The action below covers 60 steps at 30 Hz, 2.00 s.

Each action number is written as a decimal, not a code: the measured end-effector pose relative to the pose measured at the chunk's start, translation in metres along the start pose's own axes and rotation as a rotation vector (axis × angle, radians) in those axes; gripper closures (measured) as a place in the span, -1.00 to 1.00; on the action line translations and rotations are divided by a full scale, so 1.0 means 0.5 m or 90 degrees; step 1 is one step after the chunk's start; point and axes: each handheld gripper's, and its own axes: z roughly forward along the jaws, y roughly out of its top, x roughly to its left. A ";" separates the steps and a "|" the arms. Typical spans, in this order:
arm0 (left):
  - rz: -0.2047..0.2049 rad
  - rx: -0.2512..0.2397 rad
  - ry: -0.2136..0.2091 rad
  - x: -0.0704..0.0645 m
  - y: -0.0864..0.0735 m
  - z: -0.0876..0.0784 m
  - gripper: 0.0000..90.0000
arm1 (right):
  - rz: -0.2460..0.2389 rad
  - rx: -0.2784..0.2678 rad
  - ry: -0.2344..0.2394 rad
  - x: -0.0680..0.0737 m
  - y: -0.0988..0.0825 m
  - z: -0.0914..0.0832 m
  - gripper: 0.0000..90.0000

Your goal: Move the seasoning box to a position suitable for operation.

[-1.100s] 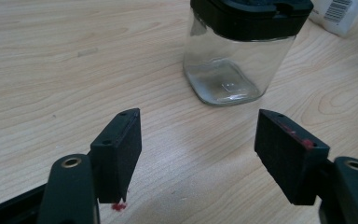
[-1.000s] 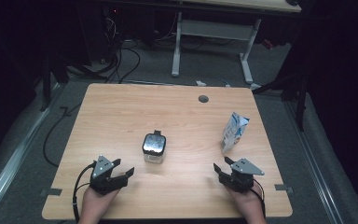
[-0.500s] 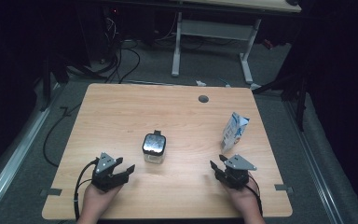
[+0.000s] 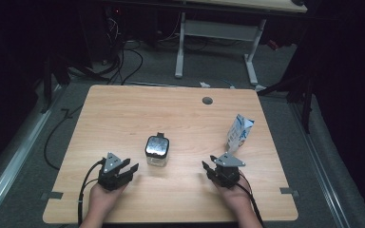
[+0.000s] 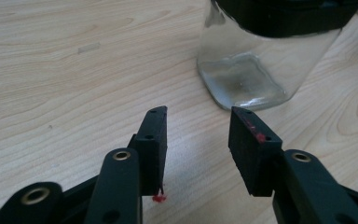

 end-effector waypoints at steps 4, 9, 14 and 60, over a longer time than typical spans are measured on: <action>-0.014 -0.004 0.003 0.004 0.006 0.009 0.44 | 0.011 0.006 0.004 -0.002 -0.004 -0.001 0.34; -0.036 0.016 -0.002 0.014 0.005 0.027 0.73 | 0.023 0.013 0.002 -0.008 -0.006 -0.004 0.38; -0.020 0.006 0.023 0.004 0.017 0.040 1.00 | 0.033 0.008 -0.005 -0.013 -0.009 -0.009 0.41; 0.019 -0.035 -0.023 -0.097 0.047 0.072 1.00 | 0.046 0.002 0.005 -0.022 -0.010 -0.012 0.16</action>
